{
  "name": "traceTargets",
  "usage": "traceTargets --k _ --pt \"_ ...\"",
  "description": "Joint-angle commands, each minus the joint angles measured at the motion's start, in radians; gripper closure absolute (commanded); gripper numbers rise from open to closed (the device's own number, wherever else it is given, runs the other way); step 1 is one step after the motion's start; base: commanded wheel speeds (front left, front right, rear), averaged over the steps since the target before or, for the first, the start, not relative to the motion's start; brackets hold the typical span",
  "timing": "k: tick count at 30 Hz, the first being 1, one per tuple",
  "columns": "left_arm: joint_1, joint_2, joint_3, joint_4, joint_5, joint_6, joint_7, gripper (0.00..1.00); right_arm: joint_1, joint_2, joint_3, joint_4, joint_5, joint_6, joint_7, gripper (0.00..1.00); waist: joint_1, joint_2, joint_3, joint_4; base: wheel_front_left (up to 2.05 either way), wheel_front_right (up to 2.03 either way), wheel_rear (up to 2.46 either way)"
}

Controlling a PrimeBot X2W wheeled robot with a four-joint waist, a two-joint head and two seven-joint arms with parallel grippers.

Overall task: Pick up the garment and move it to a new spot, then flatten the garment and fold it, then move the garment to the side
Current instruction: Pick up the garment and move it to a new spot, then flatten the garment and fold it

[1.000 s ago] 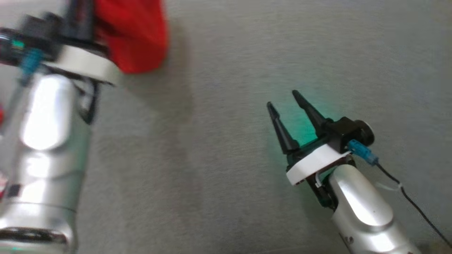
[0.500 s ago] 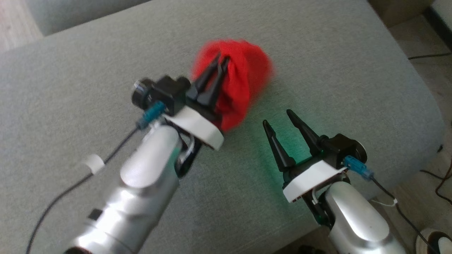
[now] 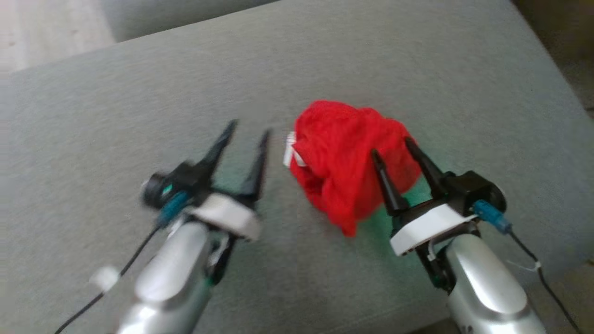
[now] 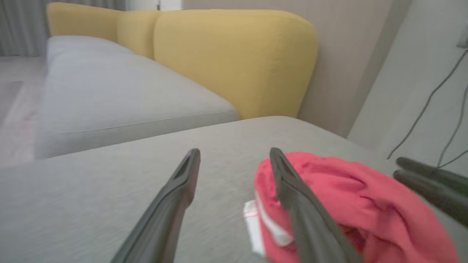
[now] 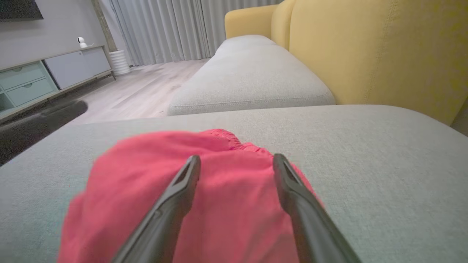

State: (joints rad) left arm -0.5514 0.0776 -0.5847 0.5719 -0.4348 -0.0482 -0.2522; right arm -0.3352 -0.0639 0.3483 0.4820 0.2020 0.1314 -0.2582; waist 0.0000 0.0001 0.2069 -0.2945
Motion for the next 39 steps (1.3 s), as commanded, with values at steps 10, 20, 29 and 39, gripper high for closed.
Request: traceTargets --k 10,20,29,39 --pt "0.262 0.074 0.319 -0.185 0.114 0.043 -0.009 0.00 0.037 0.014 -0.134 -0.022 -0.032 -0.001 -0.004 0.00 0.0000 -0.0001 -0.061 0.190 0.00 0.00 0.00" --pt "0.467 -0.005 0.523 -0.240 0.210 -0.001 -0.009 0.00 0.100 0.014 -0.179 0.004 -0.040 -0.001 -0.004 0.00 0.0000 -0.0001 -0.129 0.250 0.00 0.00 0.00" --pt "0.528 -0.026 0.567 -0.251 0.238 -0.028 -0.009 0.00 0.131 0.014 -0.181 0.024 -0.040 -0.001 -0.004 0.00 0.0000 -0.0001 -0.157 0.252 0.00 0.00 0.00" --pt "0.523 -0.027 0.536 -0.247 0.223 -0.029 -0.009 0.00 0.122 0.014 -0.175 0.025 -0.030 -0.001 -0.004 0.00 0.0000 -0.0001 -0.152 0.256 0.00 0.00 0.00"
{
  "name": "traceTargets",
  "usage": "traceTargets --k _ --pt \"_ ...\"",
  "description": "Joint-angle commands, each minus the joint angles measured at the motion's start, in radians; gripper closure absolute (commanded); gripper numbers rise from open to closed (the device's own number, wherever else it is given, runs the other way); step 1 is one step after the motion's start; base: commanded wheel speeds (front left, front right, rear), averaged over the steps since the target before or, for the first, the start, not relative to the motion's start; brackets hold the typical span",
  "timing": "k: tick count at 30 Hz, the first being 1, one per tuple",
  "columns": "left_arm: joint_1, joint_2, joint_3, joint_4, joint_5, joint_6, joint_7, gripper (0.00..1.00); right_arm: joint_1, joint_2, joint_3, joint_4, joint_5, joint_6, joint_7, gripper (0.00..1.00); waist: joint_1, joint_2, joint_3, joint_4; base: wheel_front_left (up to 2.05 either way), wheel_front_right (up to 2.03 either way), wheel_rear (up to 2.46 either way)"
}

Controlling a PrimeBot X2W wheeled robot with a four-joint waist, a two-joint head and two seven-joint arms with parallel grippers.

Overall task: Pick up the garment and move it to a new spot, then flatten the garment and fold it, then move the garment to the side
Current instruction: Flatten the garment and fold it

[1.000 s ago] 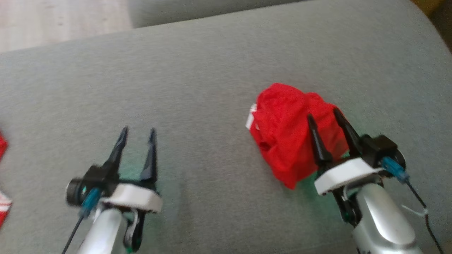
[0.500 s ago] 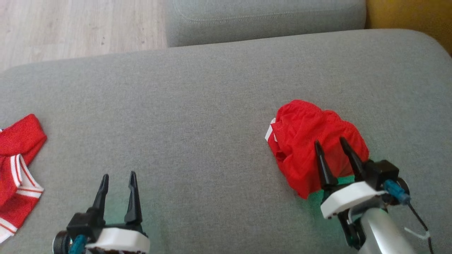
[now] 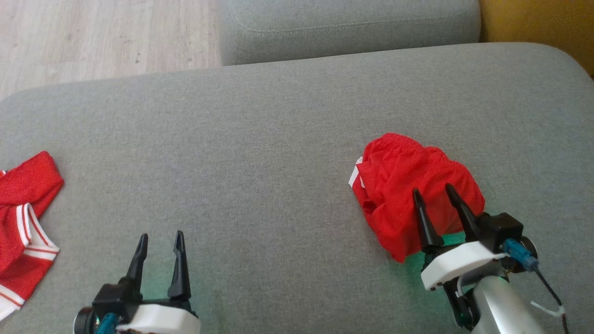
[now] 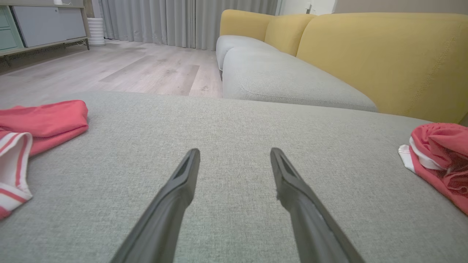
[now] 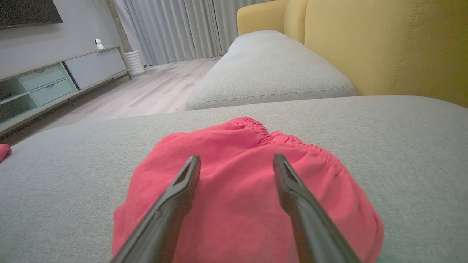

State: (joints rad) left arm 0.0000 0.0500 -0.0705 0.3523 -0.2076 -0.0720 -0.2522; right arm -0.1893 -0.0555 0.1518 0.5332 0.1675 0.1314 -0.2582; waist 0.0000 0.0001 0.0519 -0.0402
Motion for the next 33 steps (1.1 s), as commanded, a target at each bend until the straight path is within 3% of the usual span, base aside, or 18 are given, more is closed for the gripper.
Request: traceTargets --k 1,10,15,18,24,33 --pt "-0.031 0.000 0.019 -0.026 -0.005 -0.004 -0.009 0.00 -0.025 0.005 0.021 -0.026 0.004 -0.001 -0.004 0.00 0.0000 -0.0001 0.007 0.004 0.00 0.00 0.00" --pt "-0.060 0.000 -0.006 -0.017 -0.014 -0.006 -0.009 0.00 -0.106 0.001 0.016 -0.002 0.000 -0.001 -0.004 0.00 0.0000 -0.0001 0.064 0.026 0.00 0.00 0.00" --pt "-0.086 0.000 -0.039 -0.011 -0.018 -0.007 -0.010 0.00 -0.230 -0.052 0.056 0.063 0.013 -0.001 -0.004 0.00 0.0000 -0.0001 0.105 0.049 0.00 0.00 0.00" --pt "-0.103 0.000 -0.056 -0.007 -0.021 -0.007 -0.010 0.00 -0.323 -0.089 0.099 0.139 0.042 -0.001 0.004 0.00 0.0000 -0.0001 0.126 0.066 0.00 0.00 0.00" --pt "-0.125 0.000 -0.087 0.002 -0.031 -0.005 -0.010 0.00 -0.466 -0.134 0.220 0.291 0.110 -0.001 0.125 0.00 0.0000 -0.0001 0.157 0.094 0.00 0.00 0.00" --pt "-0.134 0.000 -0.101 0.009 -0.048 0.004 -0.010 0.00 -0.490 -0.175 0.402 0.361 0.265 -0.001 0.250 0.00 0.0000 -0.0001 0.164 0.104 0.00 0.00 0.00"
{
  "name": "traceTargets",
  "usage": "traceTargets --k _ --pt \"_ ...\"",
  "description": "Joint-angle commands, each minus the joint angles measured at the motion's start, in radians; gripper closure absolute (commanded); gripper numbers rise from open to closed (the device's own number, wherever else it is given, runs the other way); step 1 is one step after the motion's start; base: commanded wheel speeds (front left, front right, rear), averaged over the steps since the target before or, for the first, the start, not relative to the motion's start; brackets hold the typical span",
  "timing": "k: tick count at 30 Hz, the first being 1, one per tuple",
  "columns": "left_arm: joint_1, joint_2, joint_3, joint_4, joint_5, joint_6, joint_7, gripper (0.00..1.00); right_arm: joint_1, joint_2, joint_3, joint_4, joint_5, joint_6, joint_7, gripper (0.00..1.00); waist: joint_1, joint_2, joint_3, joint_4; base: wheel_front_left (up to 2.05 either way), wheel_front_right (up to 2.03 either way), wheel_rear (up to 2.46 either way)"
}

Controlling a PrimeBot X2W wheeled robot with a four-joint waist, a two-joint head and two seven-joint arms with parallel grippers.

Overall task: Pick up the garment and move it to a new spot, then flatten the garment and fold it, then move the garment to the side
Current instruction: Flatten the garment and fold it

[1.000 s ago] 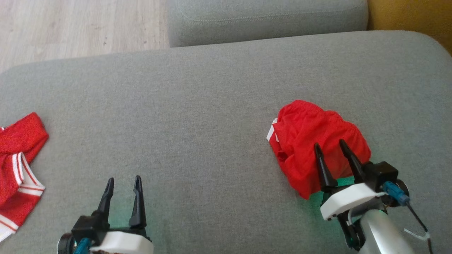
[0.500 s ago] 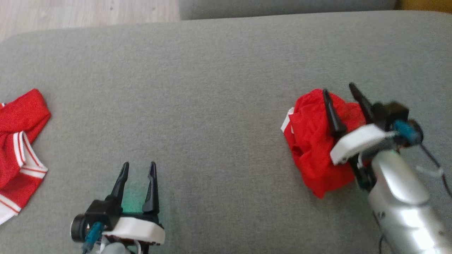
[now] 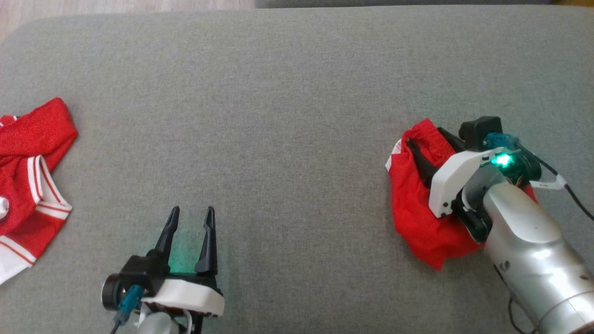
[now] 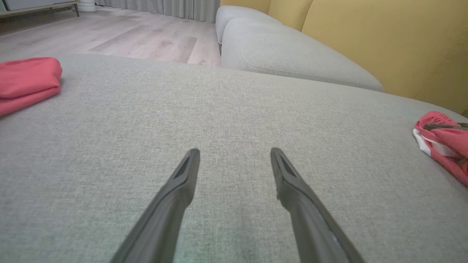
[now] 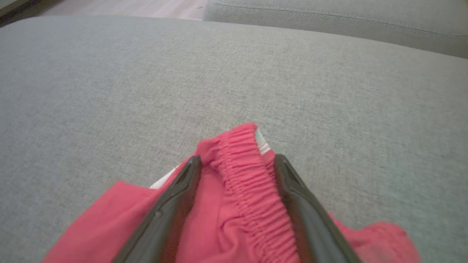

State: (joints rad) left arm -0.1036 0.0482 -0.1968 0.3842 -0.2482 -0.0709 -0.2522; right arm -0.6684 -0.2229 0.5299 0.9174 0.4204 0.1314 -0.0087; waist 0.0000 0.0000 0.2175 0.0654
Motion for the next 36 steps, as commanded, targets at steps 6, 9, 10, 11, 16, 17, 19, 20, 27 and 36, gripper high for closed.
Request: traceTargets --k 6,9,10,11,16,17,19,20,27,36 --pt "-0.032 0.002 0.030 -0.024 -0.007 0.002 -0.010 0.00 -0.020 -0.039 0.105 -0.058 0.077 -0.001 -0.047 0.96 0.0000 0.0000 -0.009 -0.006 0.00 0.00 0.00" --pt "-0.034 0.002 0.023 -0.022 -0.009 0.000 -0.010 0.00 -0.039 -0.046 0.122 -0.071 0.088 -0.001 -0.116 1.00 0.0000 0.0000 -0.019 0.000 0.00 0.00 0.00" --pt "-0.033 0.002 0.021 -0.020 -0.009 -0.001 -0.010 0.00 -0.047 -0.043 0.124 -0.075 0.096 -0.001 -0.139 1.00 0.0000 0.0000 -0.024 0.003 0.00 0.00 0.00" --pt "-0.032 0.002 0.018 -0.019 -0.011 -0.001 -0.010 0.00 -0.059 -0.042 0.130 -0.081 0.097 -0.001 -0.163 1.00 0.0000 0.0000 -0.030 0.008 0.00 0.00 0.00" --pt "-0.017 0.002 0.019 -0.013 -0.016 -0.001 -0.010 0.00 -0.154 -0.022 0.135 -0.132 0.097 -0.001 -0.234 1.00 0.0000 0.0000 -0.054 0.030 0.00 0.00 0.00" --pt "-0.012 0.002 0.018 -0.011 -0.017 -0.001 -0.010 0.00 -0.190 -0.013 0.127 -0.156 0.091 -0.001 -0.243 1.00 0.0000 0.0000 -0.061 0.038 0.00 0.00 0.00" --pt "-0.004 0.002 0.017 -0.008 -0.017 0.000 -0.010 0.00 -0.264 0.007 0.104 -0.225 0.071 -0.001 -0.251 1.00 0.0000 0.0000 -0.074 0.056 0.00 0.00 0.00" --pt "-0.001 0.002 0.016 -0.007 -0.017 0.000 -0.010 0.00 -0.296 0.016 0.080 -0.283 0.059 -0.001 -0.252 1.00 0.0000 0.0000 -0.080 0.068 0.00 0.00 0.00" --pt "0.025 0.002 0.024 -0.007 -0.021 0.003 -0.010 0.00 -0.321 0.039 0.065 -0.573 -0.018 -0.001 -0.253 1.00 0.0000 0.0000 -0.116 0.111 0.00 0.00 0.00" --pt "0.030 0.002 0.017 -0.010 -0.037 0.009 -0.010 0.00 0.084 -0.125 0.196 -0.443 0.038 -0.001 -0.253 0.79 0.0000 0.0000 -0.089 0.047 0.00 0.00 0.00"
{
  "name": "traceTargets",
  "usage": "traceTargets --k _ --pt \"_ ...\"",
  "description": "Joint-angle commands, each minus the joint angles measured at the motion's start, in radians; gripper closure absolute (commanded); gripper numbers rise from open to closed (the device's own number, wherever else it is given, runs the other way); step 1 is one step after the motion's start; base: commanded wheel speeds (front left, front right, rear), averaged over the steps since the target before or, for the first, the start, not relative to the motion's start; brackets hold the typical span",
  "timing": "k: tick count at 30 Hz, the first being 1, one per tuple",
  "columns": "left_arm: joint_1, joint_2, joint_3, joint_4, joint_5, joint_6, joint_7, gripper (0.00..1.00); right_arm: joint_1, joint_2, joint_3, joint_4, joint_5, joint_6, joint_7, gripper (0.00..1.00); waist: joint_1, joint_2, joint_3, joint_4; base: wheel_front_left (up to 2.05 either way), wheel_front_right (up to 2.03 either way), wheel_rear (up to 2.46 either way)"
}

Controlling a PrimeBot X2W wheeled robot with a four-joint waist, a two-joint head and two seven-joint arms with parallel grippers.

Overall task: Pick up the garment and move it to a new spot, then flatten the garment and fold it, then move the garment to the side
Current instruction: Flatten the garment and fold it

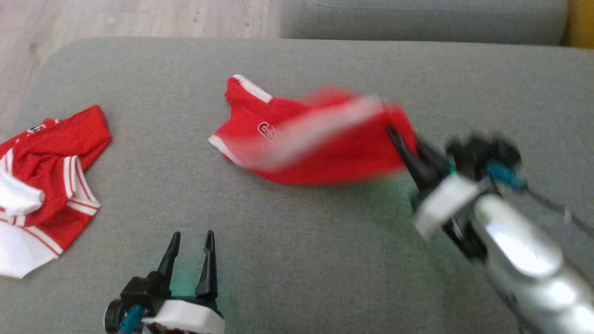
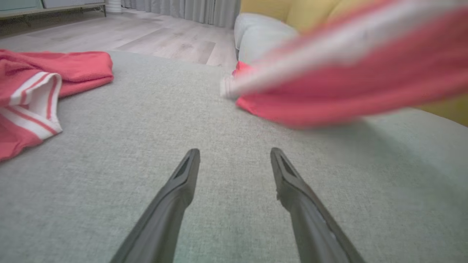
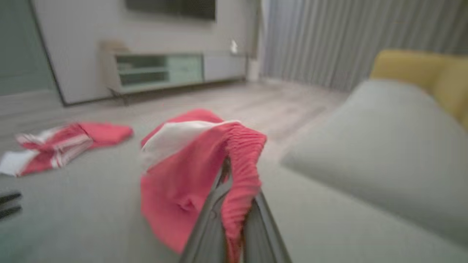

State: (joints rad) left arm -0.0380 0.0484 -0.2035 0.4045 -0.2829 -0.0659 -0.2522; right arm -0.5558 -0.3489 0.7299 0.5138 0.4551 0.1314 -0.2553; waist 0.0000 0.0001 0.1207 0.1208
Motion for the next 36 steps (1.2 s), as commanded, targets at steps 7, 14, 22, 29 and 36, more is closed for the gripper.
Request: traceTargets --k 7,14,22,29,36 --pt "-0.068 0.002 0.028 -0.031 0.012 0.005 -0.010 0.00 0.137 -0.029 -0.126 0.124 0.059 -0.001 -0.006 0.00 0.0000 -0.0001 0.018 -0.049 0.00 0.00 0.00" --pt "-0.078 0.002 0.058 -0.027 0.029 0.007 -0.010 0.00 0.175 0.041 -0.399 0.079 -0.085 -0.001 -0.006 0.00 0.0000 -0.0001 -0.007 -0.080 0.00 0.00 0.00" --pt "-0.080 0.002 0.084 -0.027 0.059 0.018 -0.010 0.00 0.285 0.233 -0.634 -0.084 -0.305 -0.001 -0.006 0.00 0.0000 -0.0001 -0.041 -0.091 0.00 0.00 0.00" --pt "-0.046 0.002 0.092 -0.017 0.066 0.022 -0.010 0.00 0.365 0.283 -0.639 -0.073 -0.329 -0.001 -0.006 0.00 0.0000 -0.0001 -0.081 -0.095 0.00 0.00 0.00" --pt "-0.034 0.002 0.092 -0.015 0.060 0.020 -0.010 0.00 0.376 0.295 -0.625 -0.070 -0.324 -0.001 -0.006 0.00 0.0000 -0.0001 -0.081 -0.106 0.00 0.00 0.00"
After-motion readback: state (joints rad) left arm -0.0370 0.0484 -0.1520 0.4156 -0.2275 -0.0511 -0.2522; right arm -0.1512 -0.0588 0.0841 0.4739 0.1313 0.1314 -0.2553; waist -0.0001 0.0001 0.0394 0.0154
